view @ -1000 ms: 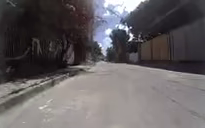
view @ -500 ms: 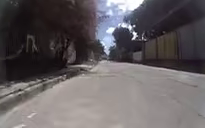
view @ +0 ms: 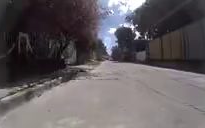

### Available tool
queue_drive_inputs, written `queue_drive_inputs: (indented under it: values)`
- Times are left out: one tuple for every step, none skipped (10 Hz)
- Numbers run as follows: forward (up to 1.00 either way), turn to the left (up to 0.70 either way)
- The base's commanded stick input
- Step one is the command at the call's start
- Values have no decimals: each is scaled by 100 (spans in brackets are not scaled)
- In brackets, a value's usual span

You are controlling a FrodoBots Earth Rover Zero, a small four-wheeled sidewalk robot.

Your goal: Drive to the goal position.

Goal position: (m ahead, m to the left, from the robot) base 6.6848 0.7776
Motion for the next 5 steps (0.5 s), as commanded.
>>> queue_drive_inputs:
  values:
    - [100, 14]
    - [100, 4]
    - [100, -7]
    - [100, -35]
    - [100, -40]
